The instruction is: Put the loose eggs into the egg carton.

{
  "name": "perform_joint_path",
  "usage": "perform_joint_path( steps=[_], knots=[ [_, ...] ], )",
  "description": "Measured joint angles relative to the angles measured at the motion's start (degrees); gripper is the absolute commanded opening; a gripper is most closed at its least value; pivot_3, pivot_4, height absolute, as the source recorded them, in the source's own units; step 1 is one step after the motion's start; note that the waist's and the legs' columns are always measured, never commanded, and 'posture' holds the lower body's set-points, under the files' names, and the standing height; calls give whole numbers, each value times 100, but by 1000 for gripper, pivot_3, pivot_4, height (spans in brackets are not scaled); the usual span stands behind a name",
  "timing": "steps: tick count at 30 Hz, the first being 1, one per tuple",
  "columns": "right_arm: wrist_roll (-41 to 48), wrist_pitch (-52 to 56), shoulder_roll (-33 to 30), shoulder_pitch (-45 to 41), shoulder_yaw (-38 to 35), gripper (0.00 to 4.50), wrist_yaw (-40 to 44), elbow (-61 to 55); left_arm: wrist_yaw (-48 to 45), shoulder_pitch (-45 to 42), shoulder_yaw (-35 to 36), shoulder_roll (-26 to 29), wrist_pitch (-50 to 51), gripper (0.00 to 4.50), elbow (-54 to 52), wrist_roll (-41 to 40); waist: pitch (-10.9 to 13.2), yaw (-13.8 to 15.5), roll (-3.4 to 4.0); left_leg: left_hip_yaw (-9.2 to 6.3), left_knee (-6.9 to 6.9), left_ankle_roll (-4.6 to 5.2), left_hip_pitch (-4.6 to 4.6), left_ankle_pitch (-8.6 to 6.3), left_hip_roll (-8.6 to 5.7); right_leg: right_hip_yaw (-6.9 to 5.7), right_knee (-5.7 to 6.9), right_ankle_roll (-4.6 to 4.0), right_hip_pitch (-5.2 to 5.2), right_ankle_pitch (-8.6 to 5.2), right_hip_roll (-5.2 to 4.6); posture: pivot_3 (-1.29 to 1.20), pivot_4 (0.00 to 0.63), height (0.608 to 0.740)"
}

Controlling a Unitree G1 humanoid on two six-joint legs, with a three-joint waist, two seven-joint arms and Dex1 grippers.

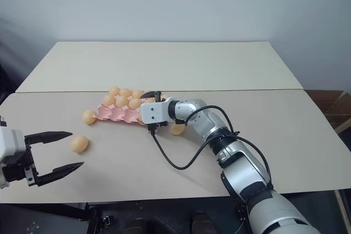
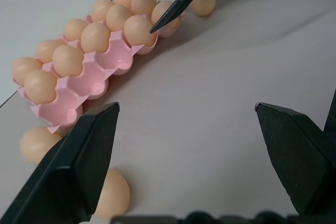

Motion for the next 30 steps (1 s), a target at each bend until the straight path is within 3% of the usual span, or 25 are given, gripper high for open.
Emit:
perform_joint_path(
  steps=[5,8,13,22,30],
  knots=[
    [618,1001,-447,673,-305,4462,730,-1520,-10,-85,-38,5,-7,4500,27,0,0,36,0,-2,0,0,-2,0,0,-3,-1,0,2,0,-2,0,150,740],
    [1343,2052,-1175,1400,-758,4462,1386,-3059,-37,-141,-106,7,-29,4500,56,-15,0,122,0,-2,0,0,-3,0,0,-5,-6,0,3,0,-3,0,150,740],
    [2200,3247,-2445,2413,-1606,4462,1994,-4562,-59,-245,-237,0,-54,4500,123,-16,0,182,0,1,0,1,6,0,-2,-5,-6,0,11,-1,-1,0,150,740],
    [3078,4391,-3576,3472,-2587,4462,2194,-5649,-62,-554,-552,8,-84,4500,230,4,0,153,0,4,-1,2,7,-1,-3,4,-9,1,10,-2,4,0,150,740],
    [3074,4695,-3606,3483,-2510,4462,1930,-5692,-60,-662,-660,6,-83,4500,255,-1,0,142,-1,5,2,2,6,-1,-3,5,-9,1,9,-2,4,0,150,740]
  ],
)
